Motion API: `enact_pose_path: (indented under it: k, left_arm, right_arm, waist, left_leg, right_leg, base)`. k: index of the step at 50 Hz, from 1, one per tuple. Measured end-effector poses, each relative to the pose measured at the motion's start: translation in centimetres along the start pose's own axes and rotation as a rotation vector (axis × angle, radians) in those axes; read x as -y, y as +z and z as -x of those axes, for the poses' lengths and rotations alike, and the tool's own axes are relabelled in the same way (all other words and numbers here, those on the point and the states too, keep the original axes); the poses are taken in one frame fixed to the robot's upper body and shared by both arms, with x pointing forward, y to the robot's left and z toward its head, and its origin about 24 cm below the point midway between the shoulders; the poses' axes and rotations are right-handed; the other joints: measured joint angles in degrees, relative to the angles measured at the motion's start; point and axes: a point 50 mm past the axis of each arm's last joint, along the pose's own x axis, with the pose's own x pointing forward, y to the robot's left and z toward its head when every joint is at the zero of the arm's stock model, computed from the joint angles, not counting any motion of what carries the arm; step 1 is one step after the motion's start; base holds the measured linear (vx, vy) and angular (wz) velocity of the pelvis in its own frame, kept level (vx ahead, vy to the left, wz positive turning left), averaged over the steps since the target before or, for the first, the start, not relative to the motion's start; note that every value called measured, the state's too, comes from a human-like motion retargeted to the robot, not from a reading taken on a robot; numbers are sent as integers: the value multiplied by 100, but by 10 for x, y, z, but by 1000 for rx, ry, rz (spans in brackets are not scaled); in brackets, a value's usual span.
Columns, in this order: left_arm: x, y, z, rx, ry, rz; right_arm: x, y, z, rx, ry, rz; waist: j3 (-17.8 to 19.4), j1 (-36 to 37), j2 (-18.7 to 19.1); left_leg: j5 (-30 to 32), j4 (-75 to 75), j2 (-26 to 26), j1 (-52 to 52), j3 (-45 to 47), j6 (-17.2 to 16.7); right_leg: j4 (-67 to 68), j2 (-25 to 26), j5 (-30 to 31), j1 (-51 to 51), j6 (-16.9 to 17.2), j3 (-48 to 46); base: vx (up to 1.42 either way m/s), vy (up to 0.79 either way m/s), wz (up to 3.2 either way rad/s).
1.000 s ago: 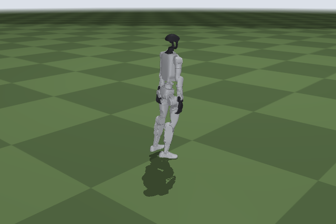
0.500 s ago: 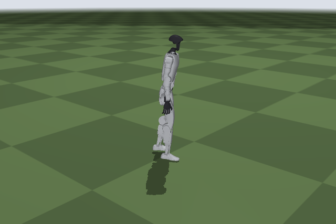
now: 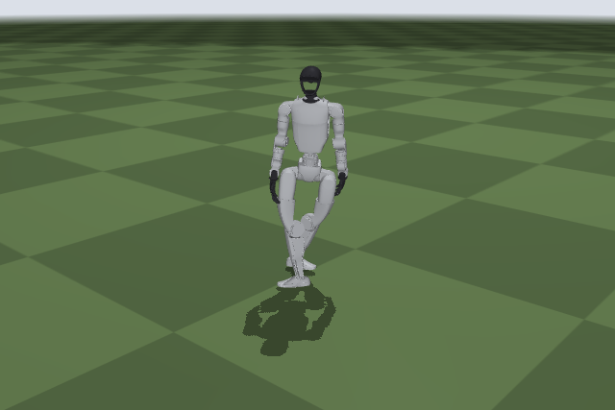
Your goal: In place motions
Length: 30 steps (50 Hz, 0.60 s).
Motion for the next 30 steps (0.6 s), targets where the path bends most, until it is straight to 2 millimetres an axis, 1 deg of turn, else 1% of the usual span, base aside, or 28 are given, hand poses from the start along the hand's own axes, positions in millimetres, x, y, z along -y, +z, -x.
enact_pose_path:
  k: [3,5,7,8,9,10,12,13,14,15,16,17,18,20,21,22,23,24,25,27,30]
  left_arm:
    - [3,17,3,64,6,-33]
    - [8,27,5,109,-8,-53]
    - [14,36,6,141,-27,-79]
    - [17,39,7,151,-37,-90]
    - [21,40,7,159,-43,-96]
    - [24,41,6,165,-49,-99]
    - [28,41,5,181,-53,-103]
    - [28,41,5,188,-54,-106]
    - [28,40,4,192,-53,-106]
    - [28,40,4,194,-52,-105]
    - [28,39,4,189,-49,-96]
    - [29,38,3,183,-48,-85]
    - [30,37,3,174,-47,-70]
    - [30,33,2,160,-53,-43]
    - [29,30,1,152,-57,-35]
    - [28,27,0,143,-59,-28]
    - [26,23,-1,131,-56,-24]
    - [25,20,-2,118,-50,-24]
    - [24,17,-2,105,-44,-27]
    - [25,13,-3,82,-32,-44]
    - [26,12,-3,62,-22,-63]
  right_arm:
    - [-1,-6,0,-26,-9,-31]
    - [-2,-12,0,-45,-8,-39]
    - [-4,-21,1,-72,-6,-51]
    - [-6,-27,2,-89,-6,-57]
    - [-7,-32,2,-107,-6,-60]
    - [-9,-36,2,-126,-7,-62]
    - [-12,-43,3,-158,-9,-50]
    - [-13,-44,3,-169,-9,-34]
    - [-13,-43,3,-176,-6,-6]
    - [-14,-41,3,-180,-1,26]
    - [-14,-36,2,-175,6,73]
    - [-14,-31,1,-168,12,122]
    - [-13,-24,0,-154,17,174]
    - [-11,-10,-1,-112,13,273]
    - [-10,-3,-2,-88,8,318]
    - [-10,3,-2,-65,4,360]
    - [-10,8,-2,-45,2,397]
    - [-10,12,-2,-29,-1,427]
    - [-9,15,-2,-14,-6,452]
    - [-3,15,-2,-7,-24,468]
    - [6,5,-1,-40,-50,434]
  waist:
    - [-50,43,106]
    - [-45,25,136]
    - [-76,-59,95]
    - [-114,-68,9]
    - [-168,-27,-152]
    - [-232,41,-350]
    - [-288,309,-848]
    - [-245,463,-1026]
    - [-176,574,-1128]
    - [-93,663,-1192]
    - [-5,735,-1245]
    - [83,809,-1299]
    - [173,888,-1354]
    - [316,927,-1400]
    - [374,895,-1390]
    - [431,872,-1380]
    - [486,868,-1368]
    - [528,855,-1343]
    - [565,837,-1311]
    - [570,759,-1269]
    - [587,793,-1189]
  left_leg:
    - [95,73,-21,98,71,-33]
    - [209,135,-78,229,140,8]
    - [525,381,-88,337,53,195]
    - [784,631,-85,333,-74,382]
    - [1084,1013,-88,248,-295,666]
    - [1405,1463,-93,122,-562,999]
    - [2152,2872,-33,-478,-1460,1773]
    - [2553,3545,-23,-816,-1941,2048]
    - [2899,3992,-130,-1102,-2495,2084]
    - [3216,4327,-295,-1360,-3087,2001]
    - [3350,4499,-565,-1563,-3580,1764]
    - [3453,4652,-769,-1741,-3956,1605]
    - [3498,4769,-841,-1868,-4099,1604]
    - [3391,4902,-634,-2029,-4043,1932]
    - [3227,4903,-422,-2055,-3981,2060]
    - [3067,4883,-206,-2068,-3932,2147]
    - [2912,4823,16,-2055,-3908,2152]
    - [2827,4698,89,-2098,-4000,2154]
    - [2777,4540,89,-2169,-4149,2154]
    - [2825,3942,-206,-2308,-4564,2128]
    - [2820,2869,-390,-2264,-5044,1892]
  right_leg:
    - [183,8,-21,-80,-127,402]
    - [281,-20,-30,-53,-169,683]
    - [358,-159,16,-24,-152,1014]
    - [383,-275,38,-15,-130,1220]
    - [407,-444,54,-15,-111,1418]
    - [429,-639,66,-19,-94,1612]
    - [503,-1032,48,-50,-66,2096]
    - [516,-1108,31,-29,-58,2363]
    - [501,-1115,16,22,-55,2555]
    - [472,-1088,2,89,-53,2708]
    - [437,-1077,22,147,-44,2852]
    - [406,-1062,46,196,-41,3019]
    - [383,-1039,79,229,-51,3232]
    - [352,-982,138,296,-74,3542]
    - [345,-928,177,352,-102,3622]
    - [338,-859,234,413,-146,3706]
    - [330,-759,325,485,-224,3800]
    - [316,-690,403,532,-282,3902]
    - [299,-635,473,566,-330,4009]
    - [293,-704,581,562,-293,4161]
    - [299,-633,667,572,-280,4483]
  base:
    - [46,3,-125]
    - [50,2,-75]
    - [52,3,-30]
    - [56,0,-42]
    - [52,1,-68]
    - [50,1,-111]
    - [53,-1,-164]
    - [47,-1,-194]
    - [43,-1,-196]
    - [40,-2,-198]
    - [35,-1,-209]
    - [26,1,-231]
    - [23,3,-233]
    - [26,3,-213]
    - [34,-1,-194]
    - [35,-7,-198]
    - [31,-5,-198]
    - [29,1,-190]
    - [28,18,-156]
    - [26,31,-126]
    - [21,25,-140]
